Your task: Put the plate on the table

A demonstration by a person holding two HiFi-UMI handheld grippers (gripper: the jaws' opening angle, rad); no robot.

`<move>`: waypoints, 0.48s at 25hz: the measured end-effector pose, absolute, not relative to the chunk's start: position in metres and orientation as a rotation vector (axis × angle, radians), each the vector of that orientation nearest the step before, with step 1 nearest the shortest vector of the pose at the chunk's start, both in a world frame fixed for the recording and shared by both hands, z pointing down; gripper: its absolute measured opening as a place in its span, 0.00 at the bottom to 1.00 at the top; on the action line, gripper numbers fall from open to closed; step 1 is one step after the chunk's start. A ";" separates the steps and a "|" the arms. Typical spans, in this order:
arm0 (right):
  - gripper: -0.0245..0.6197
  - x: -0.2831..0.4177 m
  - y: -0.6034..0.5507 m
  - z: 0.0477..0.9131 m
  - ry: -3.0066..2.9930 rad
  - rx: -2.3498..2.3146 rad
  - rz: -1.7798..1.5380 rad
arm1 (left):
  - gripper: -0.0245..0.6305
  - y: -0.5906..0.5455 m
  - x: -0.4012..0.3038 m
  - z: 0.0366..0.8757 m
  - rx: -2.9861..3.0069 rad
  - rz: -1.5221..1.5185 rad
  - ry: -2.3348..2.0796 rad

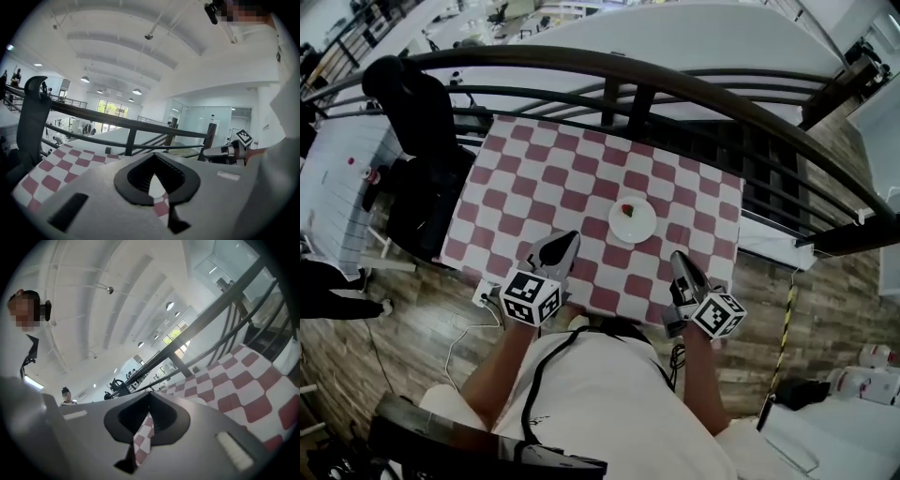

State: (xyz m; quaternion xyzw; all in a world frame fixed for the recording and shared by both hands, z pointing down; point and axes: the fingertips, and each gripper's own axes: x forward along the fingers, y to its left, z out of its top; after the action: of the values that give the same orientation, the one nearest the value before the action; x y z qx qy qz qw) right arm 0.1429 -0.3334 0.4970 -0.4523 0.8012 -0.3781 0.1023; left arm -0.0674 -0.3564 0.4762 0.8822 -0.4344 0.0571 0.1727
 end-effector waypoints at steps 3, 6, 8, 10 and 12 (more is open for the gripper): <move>0.05 0.143 -0.321 0.481 2.369 -1.319 -1.070 | 0.04 -0.352 -0.062 0.464 2.534 0.148 -1.207; 0.05 0.142 -0.310 0.465 2.368 -1.293 -1.032 | 0.04 -0.349 -0.057 0.452 2.565 0.133 -1.183; 0.05 0.143 -0.306 0.458 2.362 -1.281 -1.017 | 0.04 -0.349 -0.055 0.447 2.581 0.127 -1.177; 0.05 0.145 -0.302 0.454 2.359 -1.276 -1.004 | 0.04 -0.347 -0.053 0.445 2.586 0.125 -1.173; 0.05 0.145 -0.298 0.451 2.376 -1.275 -0.986 | 0.04 -0.345 -0.050 0.444 2.589 0.124 -1.165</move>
State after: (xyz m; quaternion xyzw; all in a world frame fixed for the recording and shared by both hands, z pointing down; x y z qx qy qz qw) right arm 0.1448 -0.2976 0.4511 -0.4401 0.8200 -0.3403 0.1346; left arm -0.0504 -0.3454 0.4441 0.9009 -0.4053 0.0433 0.1492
